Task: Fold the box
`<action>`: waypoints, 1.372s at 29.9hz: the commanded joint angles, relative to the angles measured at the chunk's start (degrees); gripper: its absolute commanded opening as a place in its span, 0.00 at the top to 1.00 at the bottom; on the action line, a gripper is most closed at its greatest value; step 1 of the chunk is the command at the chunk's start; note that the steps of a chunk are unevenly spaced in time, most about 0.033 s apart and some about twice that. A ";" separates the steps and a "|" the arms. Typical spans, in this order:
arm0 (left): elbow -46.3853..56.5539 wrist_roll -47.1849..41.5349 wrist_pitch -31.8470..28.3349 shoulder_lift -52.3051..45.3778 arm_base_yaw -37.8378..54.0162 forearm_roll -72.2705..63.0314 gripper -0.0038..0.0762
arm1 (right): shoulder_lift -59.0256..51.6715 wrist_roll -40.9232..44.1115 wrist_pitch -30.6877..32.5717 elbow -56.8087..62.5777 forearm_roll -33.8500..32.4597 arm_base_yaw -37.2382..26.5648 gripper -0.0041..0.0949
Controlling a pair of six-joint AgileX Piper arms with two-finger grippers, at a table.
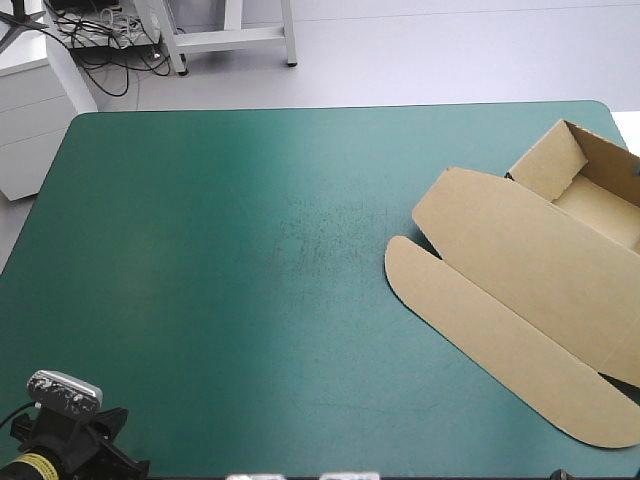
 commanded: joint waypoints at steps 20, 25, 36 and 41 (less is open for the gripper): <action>-1.08 6.74 -8.34 0.86 -0.36 -0.38 0.96 | -56.19 -6.93 -2.41 47.12 -3.47 24.43 0.96; -0.86 6.74 -9.17 0.86 -0.36 -2.15 0.96 | -59.80 -6.99 -4.24 53.31 -3.24 24.43 0.96; 1.00 6.74 -9.48 0.86 -0.36 -2.95 0.96 | -60.50 -6.99 -11.41 58.62 -3.24 24.43 0.96; 1.00 5.44 -9.48 0.86 -0.36 -3.24 0.96 | -60.50 -6.99 -11.42 58.74 -3.45 24.43 0.96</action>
